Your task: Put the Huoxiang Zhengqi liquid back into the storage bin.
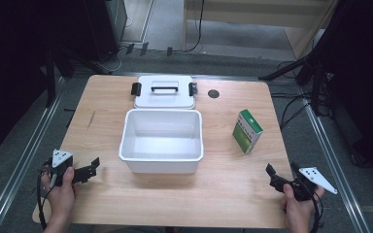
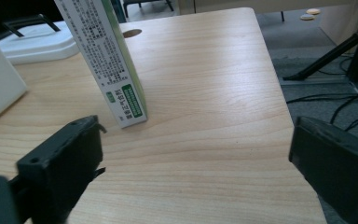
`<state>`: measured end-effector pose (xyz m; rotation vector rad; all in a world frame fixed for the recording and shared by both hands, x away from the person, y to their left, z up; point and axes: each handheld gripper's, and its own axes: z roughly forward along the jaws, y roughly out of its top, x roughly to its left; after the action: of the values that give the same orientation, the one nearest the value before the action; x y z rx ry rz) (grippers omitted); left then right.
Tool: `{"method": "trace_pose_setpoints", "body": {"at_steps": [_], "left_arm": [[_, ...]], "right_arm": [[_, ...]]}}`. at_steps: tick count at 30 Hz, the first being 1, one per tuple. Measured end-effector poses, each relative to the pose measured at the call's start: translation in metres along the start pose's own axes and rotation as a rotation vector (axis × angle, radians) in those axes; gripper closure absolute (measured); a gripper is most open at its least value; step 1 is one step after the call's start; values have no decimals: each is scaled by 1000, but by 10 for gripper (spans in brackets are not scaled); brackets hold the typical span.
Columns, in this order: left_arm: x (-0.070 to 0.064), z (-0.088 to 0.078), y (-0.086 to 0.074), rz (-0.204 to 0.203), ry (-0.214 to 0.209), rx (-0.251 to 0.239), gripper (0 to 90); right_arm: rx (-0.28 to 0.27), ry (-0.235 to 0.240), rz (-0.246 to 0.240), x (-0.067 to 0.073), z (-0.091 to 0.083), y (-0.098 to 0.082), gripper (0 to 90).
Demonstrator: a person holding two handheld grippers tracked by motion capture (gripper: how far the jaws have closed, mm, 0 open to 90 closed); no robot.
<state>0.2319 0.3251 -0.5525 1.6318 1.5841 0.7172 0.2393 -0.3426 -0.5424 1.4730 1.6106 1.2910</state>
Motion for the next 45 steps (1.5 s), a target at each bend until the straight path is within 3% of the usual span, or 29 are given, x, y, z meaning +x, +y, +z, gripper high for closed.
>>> {"method": "trace_pose_setpoints", "body": {"at_steps": [3,10,11,15,19,22,25,30,33,35,39,45], "left_arm": [[-1,0,0,4,2,3,6],[-1,0,0,9,5,1,6],[-1,0,0,10,6,2,6],[-1,0,0,4,3,-1,6],[0,-1,0,2,1,-5,6],[0,-1,0,-2,0,-2,6],[0,-1,0,-1,0,-1,6],[0,-1,0,-1,-2,-5,6],[0,-1,0,-1,-1,-3,6],[0,-1,0,-4,-2,-6,6],[0,-1,0,-7,-3,-5,6],[0,-1,0,-7,-3,-2,6]], "right_arm": [[14,-12,-16,2,1,1,76],[48,16,-49,4,1,5,124],[73,37,-97,8,2,9,127],[128,78,-146,15,3,24,146],[252,62,-228,25,8,49,205],[358,92,-280,32,12,68,202],[478,86,-334,40,20,84,189],[686,73,-365,51,37,108,182],[813,69,-350,58,47,122,160],[870,55,-360,65,54,136,169],[929,22,-380,75,63,163,196],[1043,-7,-406,90,81,192,228]]}}
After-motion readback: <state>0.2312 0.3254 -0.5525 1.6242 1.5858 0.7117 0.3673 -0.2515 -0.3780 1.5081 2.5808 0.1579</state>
